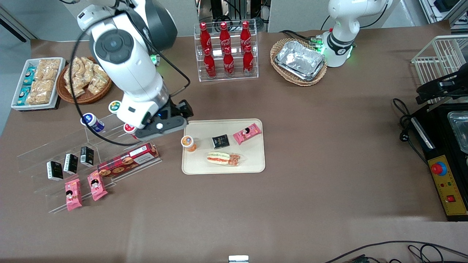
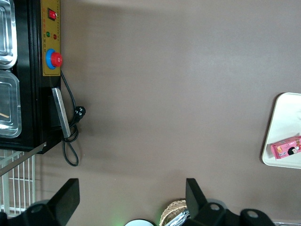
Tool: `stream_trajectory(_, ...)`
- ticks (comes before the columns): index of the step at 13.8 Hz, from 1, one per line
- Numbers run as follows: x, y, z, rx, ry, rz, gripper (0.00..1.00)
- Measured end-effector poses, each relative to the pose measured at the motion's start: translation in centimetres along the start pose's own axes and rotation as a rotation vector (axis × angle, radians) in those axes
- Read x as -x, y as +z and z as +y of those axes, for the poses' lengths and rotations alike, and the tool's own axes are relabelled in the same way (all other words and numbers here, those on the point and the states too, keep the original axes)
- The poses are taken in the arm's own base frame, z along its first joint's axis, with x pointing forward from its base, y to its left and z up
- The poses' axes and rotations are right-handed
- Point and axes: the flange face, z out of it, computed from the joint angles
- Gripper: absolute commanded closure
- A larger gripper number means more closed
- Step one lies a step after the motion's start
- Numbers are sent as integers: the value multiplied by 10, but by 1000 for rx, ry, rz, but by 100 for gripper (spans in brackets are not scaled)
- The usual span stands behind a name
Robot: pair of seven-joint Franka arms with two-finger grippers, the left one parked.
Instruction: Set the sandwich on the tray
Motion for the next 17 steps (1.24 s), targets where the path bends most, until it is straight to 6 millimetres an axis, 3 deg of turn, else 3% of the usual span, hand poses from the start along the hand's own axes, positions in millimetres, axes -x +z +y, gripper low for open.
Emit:
stream_trajectory(4,14,-20,24,67,171,-32,0)
stream_trajectory(6,15,-28,53,90,247,-40,0)
stream_trajectory(9,18,-43,125,78,324,-77,0)
stream_trajectory(12,19,-50,199,54,242,-81,0)
stream_trajectory(17,23,-47,295,42,113,-67,0)
